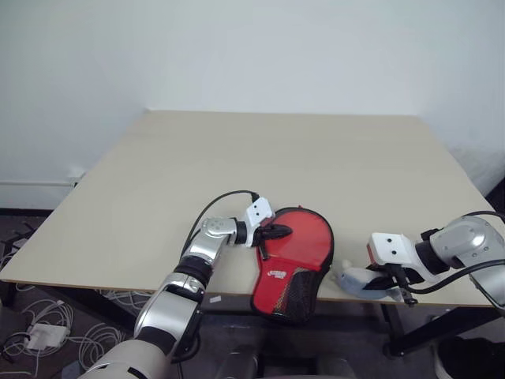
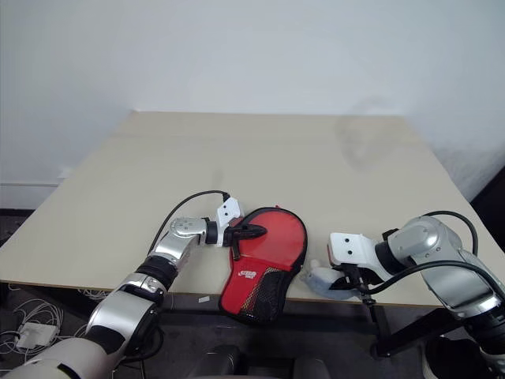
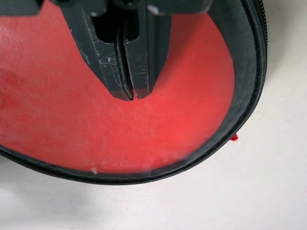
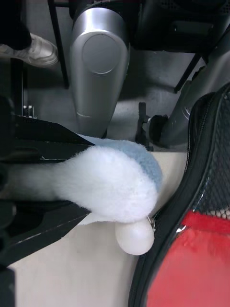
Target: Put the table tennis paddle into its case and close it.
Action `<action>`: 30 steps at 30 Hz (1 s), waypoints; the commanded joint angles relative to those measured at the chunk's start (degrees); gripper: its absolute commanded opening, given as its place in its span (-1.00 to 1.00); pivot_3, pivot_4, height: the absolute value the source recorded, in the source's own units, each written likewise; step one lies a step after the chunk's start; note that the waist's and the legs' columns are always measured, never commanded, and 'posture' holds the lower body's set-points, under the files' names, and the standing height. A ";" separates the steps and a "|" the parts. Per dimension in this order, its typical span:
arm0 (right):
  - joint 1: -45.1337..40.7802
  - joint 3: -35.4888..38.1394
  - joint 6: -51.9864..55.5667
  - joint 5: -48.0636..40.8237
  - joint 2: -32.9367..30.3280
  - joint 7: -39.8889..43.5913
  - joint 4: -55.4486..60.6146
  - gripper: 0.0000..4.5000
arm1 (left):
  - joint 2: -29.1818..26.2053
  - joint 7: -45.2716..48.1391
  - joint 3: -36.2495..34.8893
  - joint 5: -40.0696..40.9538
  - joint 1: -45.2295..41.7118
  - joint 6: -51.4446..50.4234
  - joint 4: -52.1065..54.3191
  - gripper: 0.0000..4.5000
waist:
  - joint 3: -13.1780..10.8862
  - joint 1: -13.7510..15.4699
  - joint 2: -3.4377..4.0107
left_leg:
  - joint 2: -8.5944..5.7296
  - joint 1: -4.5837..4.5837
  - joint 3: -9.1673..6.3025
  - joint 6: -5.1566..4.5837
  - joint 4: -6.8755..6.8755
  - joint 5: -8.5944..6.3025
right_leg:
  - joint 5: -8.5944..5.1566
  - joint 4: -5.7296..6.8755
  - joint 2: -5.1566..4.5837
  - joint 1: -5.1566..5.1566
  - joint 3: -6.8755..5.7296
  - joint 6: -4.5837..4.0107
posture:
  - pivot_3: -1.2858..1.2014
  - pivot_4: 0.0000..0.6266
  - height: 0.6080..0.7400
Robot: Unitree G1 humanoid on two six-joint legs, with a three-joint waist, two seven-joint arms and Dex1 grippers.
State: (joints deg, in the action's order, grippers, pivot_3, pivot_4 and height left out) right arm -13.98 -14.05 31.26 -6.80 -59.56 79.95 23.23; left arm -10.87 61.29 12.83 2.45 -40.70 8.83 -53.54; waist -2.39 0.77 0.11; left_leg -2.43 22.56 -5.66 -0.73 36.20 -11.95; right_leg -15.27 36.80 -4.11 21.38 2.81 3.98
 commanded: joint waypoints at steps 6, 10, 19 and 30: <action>6.06 -0.72 -1.10 -1.00 -0.68 -2.87 5.50 -0.82 | -0.77 0.40 1.08 -2.12 2.48 -1.97 -0.33 -1.00 | 0.04 0.04 -0.16 | 0.00 0.02 0.02 -0.08 0.01 -0.04 | 0.00 -0.05 -0.02 -0.01 0.00 0.00 | 0.03 -1.00 0.91; 9.32 0.02 -0.31 -2.97 -0.54 -4.14 8.60 -0.82 | -0.86 0.68 0.99 -1.93 2.61 -2.57 0.68 -1.00 | 0.04 0.06 -0.24 | 0.02 0.01 0.01 -0.12 0.02 -0.04 | 0.00 -0.06 -0.01 -0.03 -0.01 0.00 | 0.03 -1.00 0.91; 18.76 4.01 0.30 -9.20 -1.22 -5.37 17.60 -0.82 | -1.30 1.70 0.97 -1.92 2.46 -3.55 1.70 -1.00 | 0.03 0.09 -0.34 | 0.03 0.03 0.06 -0.34 0.18 -0.12 | -0.03 -0.11 -0.02 -0.10 0.00 0.04 | 0.03 -1.00 0.91; 25.54 4.24 -1.71 -8.66 -2.16 -8.36 20.86 -0.82 | -1.46 2.03 0.98 -2.13 1.27 -3.51 0.79 -1.00 | 0.03 0.02 -0.52 | 0.11 0.03 0.09 -0.17 0.43 -0.32 | -0.03 -0.06 0.01 -0.16 0.01 0.05 | 0.03 -1.00 0.91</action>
State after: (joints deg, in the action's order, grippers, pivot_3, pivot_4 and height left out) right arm 10.79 -9.81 30.38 -14.60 -60.23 71.02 41.45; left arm -11.43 63.02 12.85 2.44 -39.92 6.36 -50.67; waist -2.35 0.79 -0.40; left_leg -2.31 22.59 -5.57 -0.90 36.64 -12.27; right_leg -15.30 36.74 -4.10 21.21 2.81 4.02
